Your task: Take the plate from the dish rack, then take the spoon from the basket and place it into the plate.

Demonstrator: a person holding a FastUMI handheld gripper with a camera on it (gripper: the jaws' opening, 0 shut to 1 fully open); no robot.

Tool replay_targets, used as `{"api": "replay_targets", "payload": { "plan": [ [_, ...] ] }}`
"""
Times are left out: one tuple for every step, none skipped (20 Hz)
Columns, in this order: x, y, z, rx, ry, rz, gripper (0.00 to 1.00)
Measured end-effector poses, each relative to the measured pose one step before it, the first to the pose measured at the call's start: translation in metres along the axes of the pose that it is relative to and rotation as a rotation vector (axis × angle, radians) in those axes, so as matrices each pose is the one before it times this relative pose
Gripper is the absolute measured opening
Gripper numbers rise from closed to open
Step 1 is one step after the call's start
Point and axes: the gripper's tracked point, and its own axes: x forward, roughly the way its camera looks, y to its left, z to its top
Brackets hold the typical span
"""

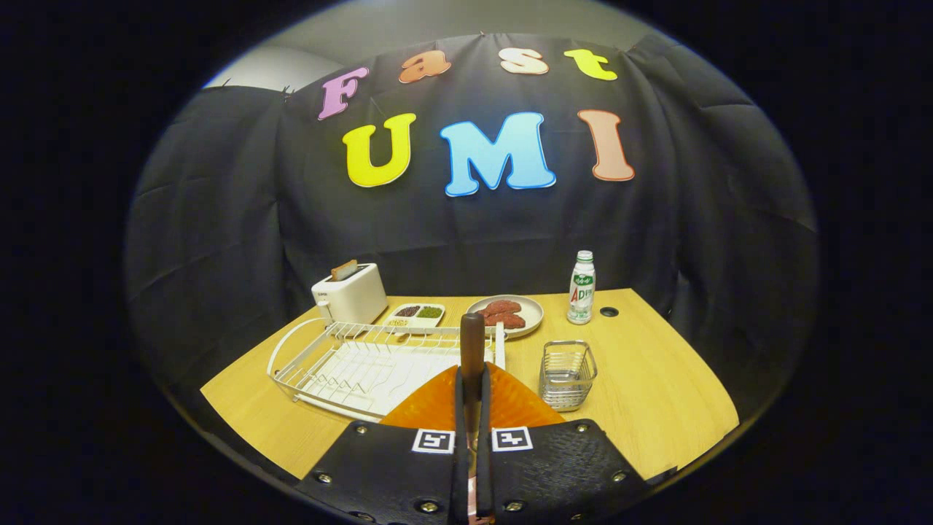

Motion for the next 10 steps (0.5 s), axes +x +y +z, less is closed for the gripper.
{"api": "replay_targets", "payload": {
  "plan": [
    [0.00279,0.00517,-0.01019,0.00995,0.01921,0.00962,0.04],
    [0.00361,0.00504,-0.00966,0.00931,0.02033,0.00912,0.04],
    [0.00317,0.00463,-0.00815,0.00730,0.01521,0.00732,0.04],
    [0.00352,0.00437,-0.00709,0.00464,0.01288,0.00745,0.04],
    [0.00394,0.00383,-0.00775,0.00493,0.01456,0.00659,0.04],
    [0.00424,0.00410,-0.00663,0.00728,0.01449,0.01054,0.04],
    [0.00409,0.00405,-0.00637,0.00401,0.00862,0.00842,0.04],
    [0.00388,0.00213,-0.00618,-0.00350,0.01067,0.00119,0.04],
    [0.00401,-0.00022,-0.00643,-0.00864,0.00876,-0.00140,0.04],
    [0.00300,0.00213,-0.00699,-0.00509,0.01039,0.00357,0.04]
  ]
}}
